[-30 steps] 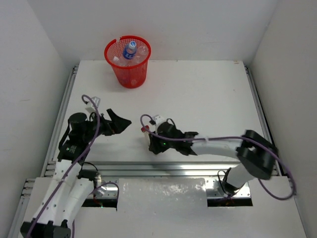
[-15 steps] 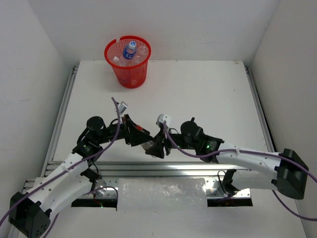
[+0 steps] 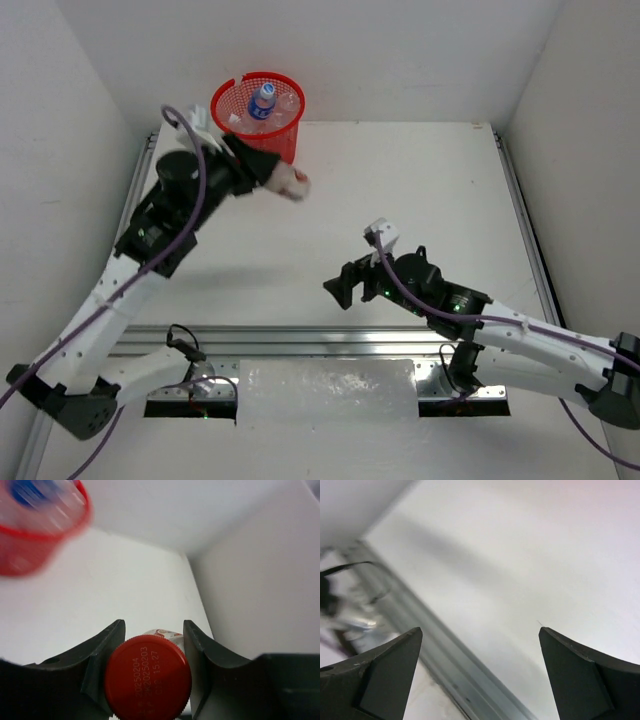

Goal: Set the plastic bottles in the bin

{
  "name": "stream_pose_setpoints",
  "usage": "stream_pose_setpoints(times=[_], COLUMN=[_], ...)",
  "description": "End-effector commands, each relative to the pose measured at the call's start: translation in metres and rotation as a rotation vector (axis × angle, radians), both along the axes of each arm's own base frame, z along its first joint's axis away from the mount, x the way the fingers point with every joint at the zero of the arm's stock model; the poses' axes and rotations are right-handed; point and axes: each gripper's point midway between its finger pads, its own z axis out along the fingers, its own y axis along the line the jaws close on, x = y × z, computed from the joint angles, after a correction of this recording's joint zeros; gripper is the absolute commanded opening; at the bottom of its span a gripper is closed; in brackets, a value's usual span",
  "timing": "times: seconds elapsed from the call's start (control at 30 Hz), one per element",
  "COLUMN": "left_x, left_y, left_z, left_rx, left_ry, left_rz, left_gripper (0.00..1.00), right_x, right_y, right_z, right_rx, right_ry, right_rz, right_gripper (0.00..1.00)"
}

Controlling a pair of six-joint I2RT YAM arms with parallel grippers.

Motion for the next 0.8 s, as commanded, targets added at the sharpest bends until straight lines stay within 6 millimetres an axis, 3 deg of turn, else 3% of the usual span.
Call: stream_pose_setpoints(times=[0.0, 0.03, 0.07, 0.1, 0.13, 0.17, 0.2, 0.23, 0.3, 0.33, 0.4, 0.43, 0.5, 0.6, 0.73, 0.77], left_x=[0.056, 0.076, 0.104, 0.118, 0.157, 0.174, 0.183, 0.215, 0.24, 0.263, 0.279, 0.285, 0.301, 0.32, 0.347, 0.351], left_y=[0.105, 0.138, 0.144, 0.163, 0.172, 0.176, 0.185, 0.186, 0.19, 0.189, 0.189, 0.192, 0.201, 0.198, 0.181, 0.179], left_z=[0.019, 0.03, 0.049, 0.058, 0.037, 0.036, 0.085, 0.097, 0.106, 0.107, 0.106, 0.118, 0.089, 0.086, 0.072, 0.068], left_rx=[0.154, 0.14, 0.134, 0.146, 0.19, 0.21, 0.18, 0.169, 0.217, 0.202, 0.236, 0.198, 0.234, 0.22, 0.22, 0.221], left_ry=[0.07, 0.068, 0.056, 0.05, 0.105, 0.116, 0.012, -0.034, -0.099, -0.15, -0.2, -0.27, -0.25, -0.29, -0.311, -0.309], left_rz=[0.536, 0.614, 0.647, 0.743, 0.786, 0.81, 0.857, 0.875, 0.902, 0.911, 0.915, 0.932, 0.959, 0.899, 0.814, 0.804], left_gripper=[0.0, 0.0, 0.0, 0.0, 0.0, 0.0, 0.0, 0.0, 0.0, 0.0, 0.0, 0.0, 0.0, 0.01, 0.19, 0.32], right_x=[0.012, 0.008, 0.003, -0.002, -0.006, -0.008, -0.013, -0.017, -0.024, -0.028, -0.032, -0.035, -0.041, -0.052, -0.058, -0.058], right_y=[-0.074, -0.077, -0.079, -0.077, -0.078, -0.079, -0.079, -0.082, -0.08, -0.083, -0.083, -0.084, -0.083, -0.08, -0.08, -0.079], right_z=[-0.058, -0.054, -0.061, -0.061, -0.059, -0.06, -0.062, -0.064, -0.069, -0.077, -0.085, -0.093, -0.099, -0.109, -0.121, -0.122], right_rx=[-0.166, -0.141, -0.146, -0.135, -0.128, -0.128, -0.131, -0.137, -0.136, -0.141, -0.143, -0.153, -0.155, -0.155, -0.161, -0.159], right_ry=[0.111, 0.11, 0.115, 0.124, 0.125, 0.131, 0.145, 0.152, 0.167, 0.17, 0.185, 0.203, 0.232, 0.281, 0.324, 0.328], right_rz=[-0.348, -0.336, -0.32, -0.286, -0.274, -0.265, -0.243, -0.233, -0.194, -0.185, -0.172, -0.165, -0.144, -0.105, -0.097, -0.095], right_gripper=[0.99, 0.99, 0.99, 0.99, 0.99, 0.99, 0.99, 0.99, 0.99, 0.99, 0.99, 0.99, 0.99, 0.99, 0.99, 0.99])
